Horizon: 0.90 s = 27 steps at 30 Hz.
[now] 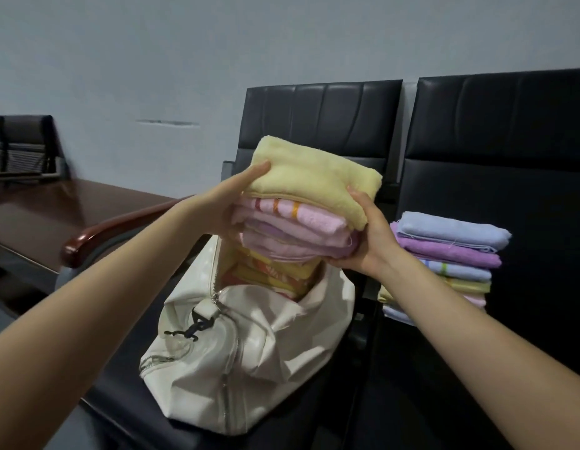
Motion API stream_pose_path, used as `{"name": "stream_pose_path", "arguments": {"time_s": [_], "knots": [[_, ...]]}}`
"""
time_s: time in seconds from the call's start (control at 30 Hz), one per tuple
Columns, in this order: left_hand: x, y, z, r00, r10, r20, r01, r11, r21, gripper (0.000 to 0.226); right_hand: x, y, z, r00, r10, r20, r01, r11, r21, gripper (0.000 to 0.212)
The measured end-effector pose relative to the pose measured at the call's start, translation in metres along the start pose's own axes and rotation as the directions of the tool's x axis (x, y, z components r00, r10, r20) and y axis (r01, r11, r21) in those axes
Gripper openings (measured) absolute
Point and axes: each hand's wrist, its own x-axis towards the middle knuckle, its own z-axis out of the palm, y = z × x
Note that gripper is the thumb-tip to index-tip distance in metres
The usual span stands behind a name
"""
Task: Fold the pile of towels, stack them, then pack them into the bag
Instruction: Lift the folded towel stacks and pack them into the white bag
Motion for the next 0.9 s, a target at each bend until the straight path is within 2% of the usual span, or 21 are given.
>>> {"name": "stream_pose_path", "arguments": {"time_s": [0.07,0.13,0.23,0.27,0.33,0.37,0.4,0.5,0.53,0.57,0.63,0.67,0.73,0.8,0.83,0.9], "knots": [[0.0,-0.002,-0.011,0.998,-0.052,-0.026,0.052,0.998,0.025,0.09,0.004,0.006,0.0,0.997,0.076,0.032,-0.076,0.997,-0.017,0.044],[-0.01,-0.012,-0.02,0.995,-0.097,-0.018,0.098,0.995,0.034,0.085,0.008,0.021,-0.002,0.981,0.193,0.025,-0.192,0.981,-0.037,0.049],[-0.019,-0.038,-0.026,0.995,-0.095,-0.027,0.099,0.963,0.249,0.089,0.014,0.052,0.0,0.94,0.341,-0.024,-0.342,0.938,-0.062,0.047],[-0.016,-0.049,-0.028,0.988,-0.152,0.005,0.148,0.968,0.202,0.087,0.02,0.06,-0.001,0.923,0.381,-0.049,-0.383,0.921,-0.064,0.052],[0.001,-0.071,-0.032,0.969,-0.244,0.044,0.245,0.969,-0.021,0.072,0.029,0.068,0.002,0.901,0.427,-0.069,-0.431,0.9,-0.057,0.064],[0.008,-0.078,-0.031,0.969,-0.243,0.032,0.245,0.966,-0.082,0.068,0.032,0.069,0.004,0.903,0.422,-0.082,-0.426,0.903,-0.055,0.066],[0.017,-0.083,-0.03,0.979,-0.203,0.009,0.203,0.971,-0.125,0.065,0.038,0.07,0.004,0.913,0.399,-0.084,-0.404,0.914,-0.049,0.065],[0.033,-0.092,-0.025,0.99,-0.031,-0.138,0.004,0.981,-0.196,0.051,0.046,0.075,0.013,0.956,0.274,-0.108,-0.277,0.961,-0.007,0.038],[0.037,-0.095,-0.025,0.984,0.027,-0.173,-0.062,0.977,-0.203,0.046,0.05,0.08,0.016,0.968,0.219,-0.12,-0.22,0.975,0.002,0.042],[0.04,-0.098,-0.024,0.975,0.073,-0.211,-0.115,0.974,-0.195,0.042,0.056,0.087,0.017,0.974,0.172,-0.144,-0.174,0.985,0.002,0.059],[0.044,-0.106,-0.024,0.96,0.109,-0.26,-0.151,0.977,-0.15,0.037,0.067,0.104,0.017,0.973,0.126,-0.193,-0.131,0.991,-0.017,0.088],[0.044,-0.111,-0.024,0.955,0.118,-0.272,-0.154,0.981,-0.115,0.03,0.073,0.115,0.012,0.972,0.118,-0.205,-0.128,0.991,-0.034,0.09],[0.043,-0.121,-0.022,0.946,0.131,-0.296,-0.122,0.991,0.05,0.024,0.065,0.127,0.009,0.967,0.113,-0.23,-0.142,0.983,-0.115,0.077],[0.043,-0.131,-0.015,0.94,0.016,-0.342,0.059,0.976,0.208,0.034,0.059,0.135,0.005,0.948,0.106,-0.3,-0.166,0.969,-0.182,0.068],[0.042,-0.137,-0.012,0.927,-0.032,-0.375,0.149,0.946,0.287,0.037,0.059,0.138,0.003,0.939,0.116,-0.324,-0.183,0.965,-0.186,0.07],[0.04,-0.148,-0.01,0.913,0.061,-0.404,0.163,0.852,0.497,0.043,0.065,0.138,0.003,0.928,0.147,-0.343,-0.219,0.958,-0.183,0.085]]}}
